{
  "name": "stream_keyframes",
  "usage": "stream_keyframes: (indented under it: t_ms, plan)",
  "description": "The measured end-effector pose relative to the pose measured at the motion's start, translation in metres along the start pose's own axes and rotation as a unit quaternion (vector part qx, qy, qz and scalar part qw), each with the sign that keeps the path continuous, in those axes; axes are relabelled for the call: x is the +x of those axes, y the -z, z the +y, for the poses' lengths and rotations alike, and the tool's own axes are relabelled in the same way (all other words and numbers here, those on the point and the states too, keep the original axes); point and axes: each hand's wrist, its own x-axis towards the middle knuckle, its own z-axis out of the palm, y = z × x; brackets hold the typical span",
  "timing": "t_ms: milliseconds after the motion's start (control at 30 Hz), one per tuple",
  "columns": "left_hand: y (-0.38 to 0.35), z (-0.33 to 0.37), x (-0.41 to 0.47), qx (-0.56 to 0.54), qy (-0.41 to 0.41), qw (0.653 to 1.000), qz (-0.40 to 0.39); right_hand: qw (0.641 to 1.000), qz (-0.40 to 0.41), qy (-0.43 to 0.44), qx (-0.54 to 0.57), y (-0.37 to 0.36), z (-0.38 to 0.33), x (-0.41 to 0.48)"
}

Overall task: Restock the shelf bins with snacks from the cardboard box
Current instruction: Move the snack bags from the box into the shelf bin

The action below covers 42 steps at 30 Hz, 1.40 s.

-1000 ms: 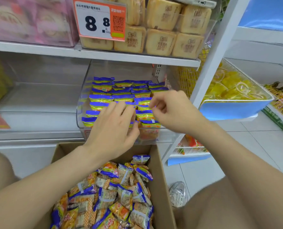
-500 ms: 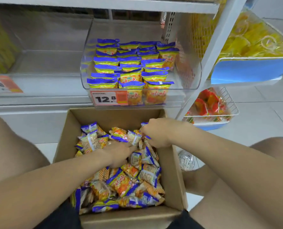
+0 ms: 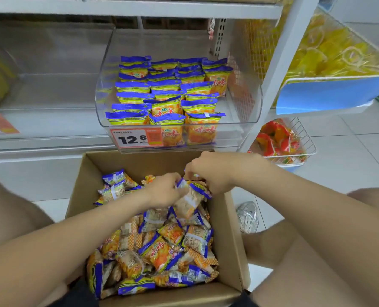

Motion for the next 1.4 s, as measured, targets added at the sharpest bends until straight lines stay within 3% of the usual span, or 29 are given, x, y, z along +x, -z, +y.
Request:
stream_keyframes:
  t_ms: [100, 167, 300, 367, 433, 500, 567, 667, 867, 967, 1067, 1133, 1200, 1267, 1400]
  plan:
    - [0.034, 0.033, -0.032, -0.173, 0.043, 0.982, 0.068, 0.995, 0.042, 0.015, 0.085, 0.018, 0.003, -0.025]
    - [0.052, 0.05, -0.055, -0.294, 0.047, 0.952, 0.065, 0.981, 0.124, 0.059, 0.14, 0.028, -0.001, -0.039]
    - [0.089, 0.076, -0.092, -0.447, 0.04, 0.893, 0.025, 0.895, 0.323, 0.147, 0.269, 0.045, -0.007, -0.054]
    - [0.105, 0.085, -0.101, -0.402, 0.031, 0.914, 0.042, 0.861, 0.386, 0.13, 0.305, 0.054, -0.003, -0.058]
    - [0.113, 0.09, -0.106, -0.281, -0.006, 0.95, 0.139, 0.836, 0.413, 0.089, 0.349, 0.059, 0.005, -0.057]
    - [0.115, 0.091, -0.105, -0.168, -0.085, 0.951, 0.244, 0.807, 0.405, 0.067, 0.424, 0.062, 0.011, -0.053]
    - [0.112, 0.087, -0.101, -0.104, -0.14, 0.945, 0.279, 0.788, 0.39, 0.053, 0.473, 0.063, 0.015, -0.049]
    - [0.11, 0.09, -0.093, -0.119, -0.141, 0.94, 0.285, 0.777, 0.392, 0.033, 0.492, 0.065, 0.016, -0.045]
    - [0.117, 0.096, -0.082, -0.271, -0.132, 0.916, 0.265, 0.755, 0.402, 0.026, 0.517, 0.071, 0.017, -0.046]
    - [0.119, 0.097, -0.073, -0.25, -0.147, 0.908, 0.302, 0.736, 0.394, 0.017, 0.551, 0.074, 0.019, -0.049]
    - [0.118, 0.099, -0.061, -0.115, -0.163, 0.911, 0.362, 0.702, 0.449, -0.004, 0.553, 0.085, 0.03, -0.053]
    - [0.115, 0.097, -0.051, 0.019, -0.177, 0.906, 0.385, 0.729, 0.539, -0.046, 0.418, 0.092, 0.05, -0.052]
    - [0.111, 0.094, -0.042, 0.13, -0.191, 0.897, 0.378, 0.774, 0.589, -0.108, 0.207, 0.096, 0.075, -0.049]
    - [0.107, 0.09, -0.035, 0.221, -0.177, 0.892, 0.353, 0.81, 0.561, -0.147, 0.087, 0.099, 0.099, -0.041]
    - [0.101, 0.083, -0.023, 0.331, -0.144, 0.892, 0.272, 0.879, 0.431, -0.197, -0.061, 0.115, 0.113, -0.01]
